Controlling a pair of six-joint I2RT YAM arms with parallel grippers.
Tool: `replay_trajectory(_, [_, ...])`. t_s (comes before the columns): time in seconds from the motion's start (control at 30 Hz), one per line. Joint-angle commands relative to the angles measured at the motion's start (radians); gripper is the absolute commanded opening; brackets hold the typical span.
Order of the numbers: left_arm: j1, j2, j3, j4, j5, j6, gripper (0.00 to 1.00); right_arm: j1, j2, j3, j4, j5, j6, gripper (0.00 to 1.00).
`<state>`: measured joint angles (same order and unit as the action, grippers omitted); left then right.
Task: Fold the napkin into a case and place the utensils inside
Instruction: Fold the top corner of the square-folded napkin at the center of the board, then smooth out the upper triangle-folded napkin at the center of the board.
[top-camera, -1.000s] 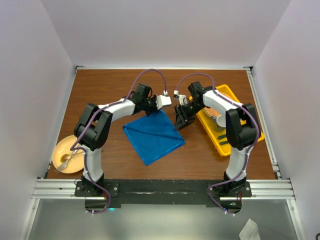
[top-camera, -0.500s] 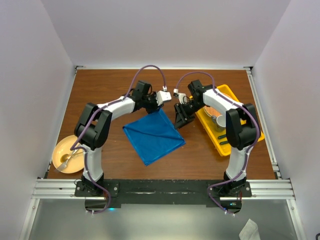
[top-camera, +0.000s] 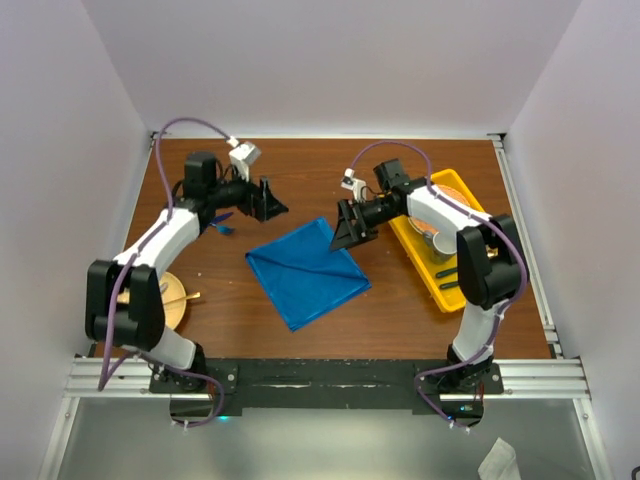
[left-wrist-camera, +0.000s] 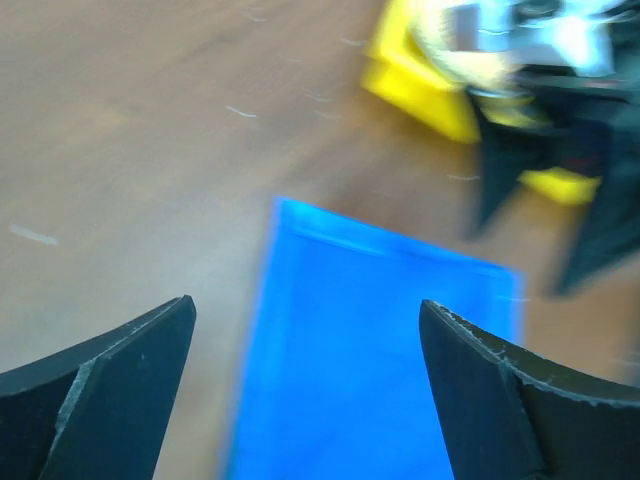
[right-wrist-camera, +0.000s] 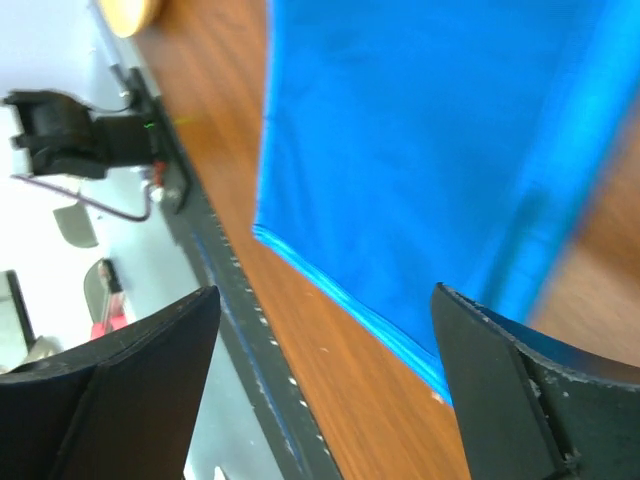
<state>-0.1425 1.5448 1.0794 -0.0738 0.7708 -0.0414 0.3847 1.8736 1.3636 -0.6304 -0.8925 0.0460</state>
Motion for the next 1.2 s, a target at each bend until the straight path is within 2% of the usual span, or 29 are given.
replay_trajectory(0.0, [-0.02,-0.054,-0.232,0.219,0.217,-0.461,1.0,0.1,-0.073,-0.081,0.218,-0.097,0.155,0.92])
replay_trajectory(0.13, [-0.02,-0.081,-0.331,0.23,0.213,-0.476,1.0,0.144,-0.053,-0.127,0.261,-0.076,0.163,0.9])
replay_trajectory(0.2, [-0.02,-0.065,-0.386,0.307,0.211,-0.541,0.99,0.143,-0.031,-0.155,0.33,-0.072,0.204,0.86])
replay_trajectory(0.27, [-0.022,-0.028,-0.414,0.403,0.22,-0.615,0.91,0.145,0.005,-0.159,0.376,-0.069,0.238,0.79])
replay_trajectory(0.3, [-0.022,-0.014,-0.429,0.423,0.216,-0.633,0.88,0.143,0.015,-0.164,0.394,-0.071,0.253,0.7])
replay_trajectory(0.37, [-0.022,0.029,-0.44,0.495,0.217,-0.676,0.76,0.145,0.039,-0.179,0.454,-0.075,0.288,0.61])
replay_trajectory(0.4, [-0.022,0.041,-0.446,0.511,0.214,-0.684,0.67,0.145,0.048,-0.181,0.465,-0.079,0.295,0.58])
replay_trajectory(0.5, [-0.022,0.086,-0.444,0.551,0.208,-0.703,0.49,0.143,0.082,-0.181,0.454,-0.077,0.282,0.5])
replay_trajectory(0.53, [-0.022,0.096,-0.441,0.552,0.2,-0.703,0.46,0.141,0.091,-0.181,0.443,-0.075,0.275,0.47])
replay_trajectory(0.73, [-0.022,0.172,-0.415,0.58,0.19,-0.677,0.41,0.097,0.12,-0.167,0.403,-0.059,0.216,0.45])
replay_trajectory(1.17, [0.023,0.337,-0.377,0.546,0.162,-0.618,0.39,0.036,0.199,-0.204,0.379,-0.06,0.149,0.44])
